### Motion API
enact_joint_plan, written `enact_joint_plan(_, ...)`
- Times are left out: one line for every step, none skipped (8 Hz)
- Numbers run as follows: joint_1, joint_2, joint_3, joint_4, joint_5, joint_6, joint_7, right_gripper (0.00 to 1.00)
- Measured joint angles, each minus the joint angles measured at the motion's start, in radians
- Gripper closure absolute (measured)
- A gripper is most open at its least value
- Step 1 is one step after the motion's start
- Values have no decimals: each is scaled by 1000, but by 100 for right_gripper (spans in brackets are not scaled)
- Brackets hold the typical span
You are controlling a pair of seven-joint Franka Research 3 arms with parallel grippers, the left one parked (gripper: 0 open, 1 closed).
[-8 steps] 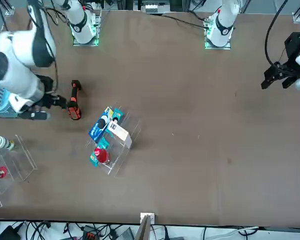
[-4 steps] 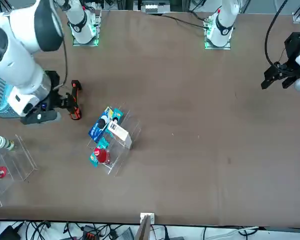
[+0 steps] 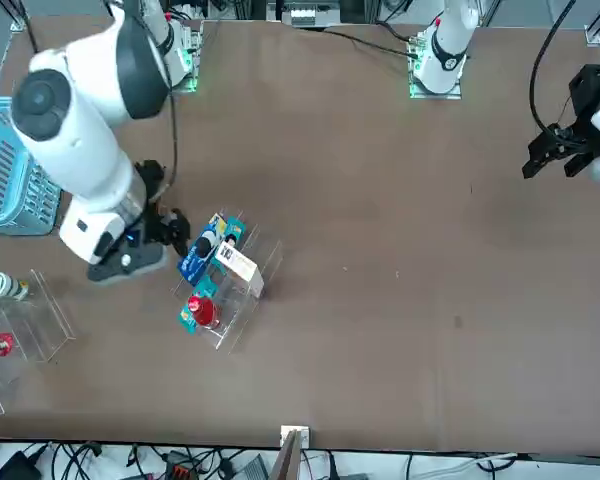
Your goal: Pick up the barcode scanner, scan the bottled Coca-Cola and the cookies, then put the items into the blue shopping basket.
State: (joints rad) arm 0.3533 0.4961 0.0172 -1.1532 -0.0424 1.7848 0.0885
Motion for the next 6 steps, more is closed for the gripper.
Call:
enact_joint_plan(1, 36, 3, 34, 0, 11, 0, 0)
enact_joint_plan(1, 62, 3, 59, 8, 25, -1, 0)
enact_joint_plan(2, 75, 5, 74, 26, 41, -1, 0)
enact_joint_plan(2, 80, 6, 82, 41, 57, -2, 0)
enact_joint_plan(2, 85, 6, 84, 45, 79, -2, 0)
enact_joint_plan(2, 93, 7, 84, 46, 103, -2, 0)
